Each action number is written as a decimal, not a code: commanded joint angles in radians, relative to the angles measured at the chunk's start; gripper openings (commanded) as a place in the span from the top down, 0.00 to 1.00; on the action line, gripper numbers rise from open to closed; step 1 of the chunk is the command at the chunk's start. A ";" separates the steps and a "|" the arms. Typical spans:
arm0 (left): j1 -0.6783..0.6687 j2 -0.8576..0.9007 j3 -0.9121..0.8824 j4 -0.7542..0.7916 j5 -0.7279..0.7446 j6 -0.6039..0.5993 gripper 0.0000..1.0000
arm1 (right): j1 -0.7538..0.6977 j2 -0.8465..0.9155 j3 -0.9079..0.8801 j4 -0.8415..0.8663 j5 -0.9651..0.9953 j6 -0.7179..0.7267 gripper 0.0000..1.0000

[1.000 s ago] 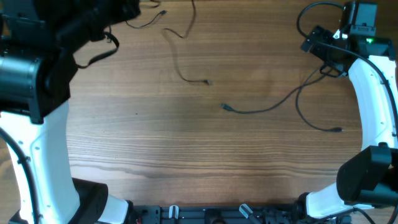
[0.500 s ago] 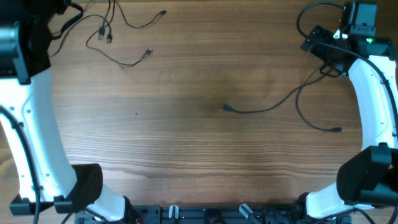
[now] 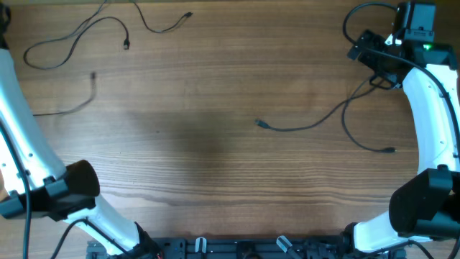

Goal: Untangle cables
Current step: 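Pull the grasped cable to the upper left with the left gripper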

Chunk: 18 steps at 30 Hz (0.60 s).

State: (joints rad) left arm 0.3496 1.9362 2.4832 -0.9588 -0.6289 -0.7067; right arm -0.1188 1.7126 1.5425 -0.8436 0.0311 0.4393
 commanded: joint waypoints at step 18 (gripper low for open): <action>0.039 0.203 -0.011 -0.554 0.550 0.096 0.96 | 0.000 -0.016 0.002 0.002 0.014 -0.018 0.00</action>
State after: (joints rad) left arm 0.3847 2.1357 2.4729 -1.4986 -0.1200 -0.5732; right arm -0.1188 1.7126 1.5425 -0.8444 0.0311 0.4393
